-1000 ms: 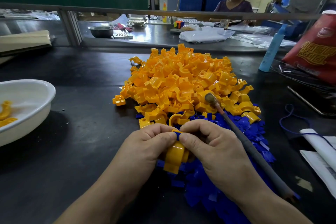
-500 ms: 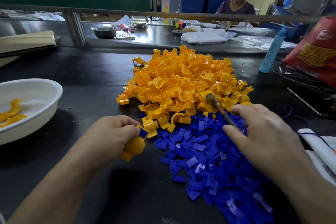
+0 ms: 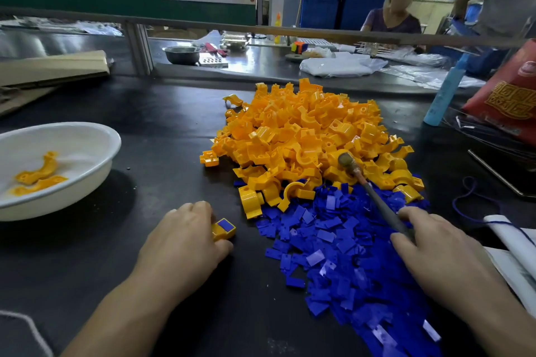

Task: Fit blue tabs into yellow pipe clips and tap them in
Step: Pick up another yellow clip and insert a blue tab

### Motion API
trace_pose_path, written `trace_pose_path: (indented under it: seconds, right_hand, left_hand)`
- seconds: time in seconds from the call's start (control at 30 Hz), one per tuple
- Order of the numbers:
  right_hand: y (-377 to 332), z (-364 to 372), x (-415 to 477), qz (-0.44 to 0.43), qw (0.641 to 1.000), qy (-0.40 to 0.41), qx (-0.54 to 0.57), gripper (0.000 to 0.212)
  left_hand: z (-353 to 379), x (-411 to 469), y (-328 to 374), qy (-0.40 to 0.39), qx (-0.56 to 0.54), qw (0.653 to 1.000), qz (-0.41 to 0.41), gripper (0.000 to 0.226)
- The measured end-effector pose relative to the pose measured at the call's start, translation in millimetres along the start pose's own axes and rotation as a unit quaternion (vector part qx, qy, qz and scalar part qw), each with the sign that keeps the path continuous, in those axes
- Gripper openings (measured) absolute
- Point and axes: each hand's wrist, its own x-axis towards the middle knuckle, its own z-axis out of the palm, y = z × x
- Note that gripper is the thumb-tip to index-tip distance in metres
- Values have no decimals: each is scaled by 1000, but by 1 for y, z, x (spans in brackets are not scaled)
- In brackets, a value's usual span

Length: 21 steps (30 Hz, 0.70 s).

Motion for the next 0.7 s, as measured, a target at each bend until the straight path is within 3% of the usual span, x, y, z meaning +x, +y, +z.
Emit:
trace_pose_path:
  seconds: [0.17,0.3,0.37,0.5,0.7]
  right_hand:
    - [-9,-14,-7,30,977,-52,204,27]
    - [-26,-31,-24,-40,967,-71,243,16]
    - [-37,-36,-36,-81,954,-106,268,23]
    - [-55,-30,-56,-146,948,-167,227,15]
    - [-73,-19,-70,-190,962,-111,159,36]
  left_hand:
    - [8,1,0,10,-56,998,13,39]
    - [11,2,-3,25,-92,995,1,42]
    - [11,4,-5,31,-85,996,-2,42]
    - [10,3,-7,23,-80,996,16,35]
    - [8,4,-9,4,-97,995,26,35]
